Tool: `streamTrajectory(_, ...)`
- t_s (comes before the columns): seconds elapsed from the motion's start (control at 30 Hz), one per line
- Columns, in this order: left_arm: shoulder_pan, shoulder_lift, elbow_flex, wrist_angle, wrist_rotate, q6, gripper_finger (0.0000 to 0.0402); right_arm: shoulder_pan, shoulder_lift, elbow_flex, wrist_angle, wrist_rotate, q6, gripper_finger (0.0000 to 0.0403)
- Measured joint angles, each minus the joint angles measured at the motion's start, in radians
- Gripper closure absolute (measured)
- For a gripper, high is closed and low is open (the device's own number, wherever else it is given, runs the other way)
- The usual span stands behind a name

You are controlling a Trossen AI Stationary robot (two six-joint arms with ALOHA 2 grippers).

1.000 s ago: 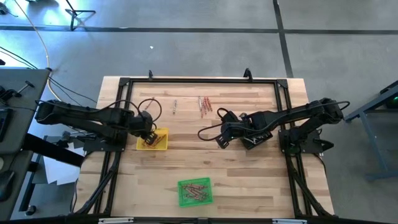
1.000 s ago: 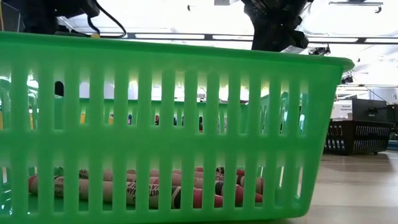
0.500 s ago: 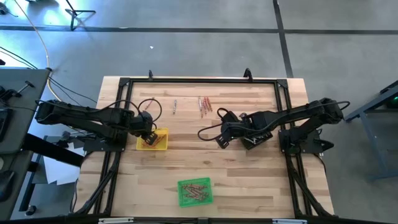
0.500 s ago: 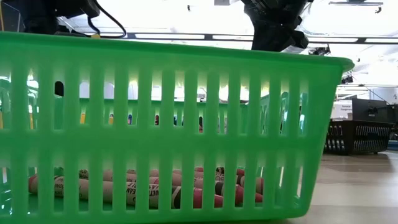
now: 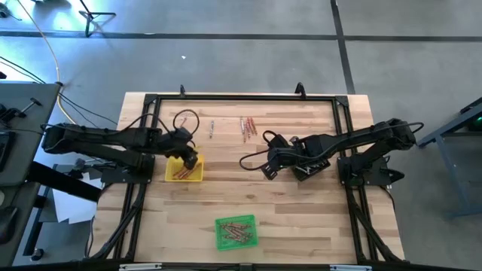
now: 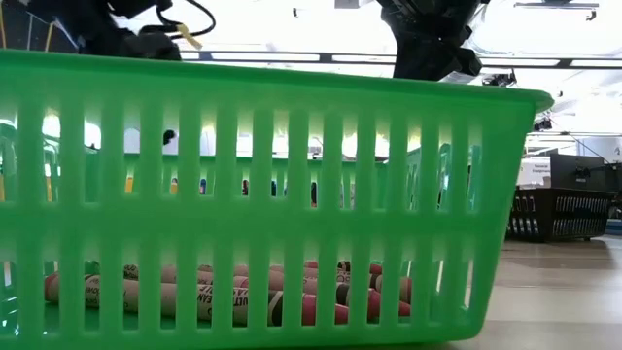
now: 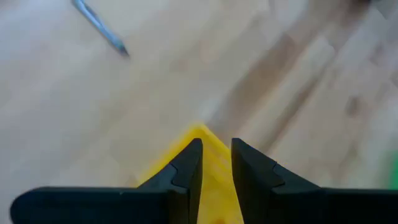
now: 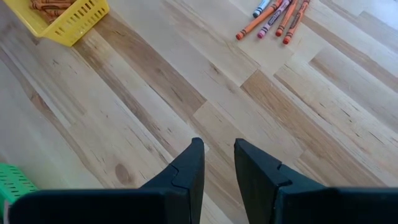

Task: Sort crayons
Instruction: Put the left pink crayon into the green bin

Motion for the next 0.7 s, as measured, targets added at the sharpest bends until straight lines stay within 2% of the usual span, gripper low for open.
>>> streamTrajectory(0.13, 0.097, 0.002, 0.0, -0.006, -0.051, 0.069, 0.0328, 0.0, 0.0, 0.0, 0.0, 0.0, 0.005, 0.032)
streamTrajectory(0.27, 0.231, 0.037, 0.0, -0.038, 0.015, 0.124, 0.0328, 0.0, 0.0, 0.0, 0.0, 0.0, 0.008, 0.032)
streamTrajectory(0.4, 0.353, 0.113, 0.0, -0.034, 0.094, 0.199, 0.0328, 0.0, 0.0, 0.0, 0.001, 0.001, 0.011, 0.032)
streamTrajectory(0.7, 0.534, 0.328, 0.028, -0.03, 0.104, 0.368, 0.0328, 0.0, 0.0, 0.0, 0.063, 0.013, 0.009, 0.032)
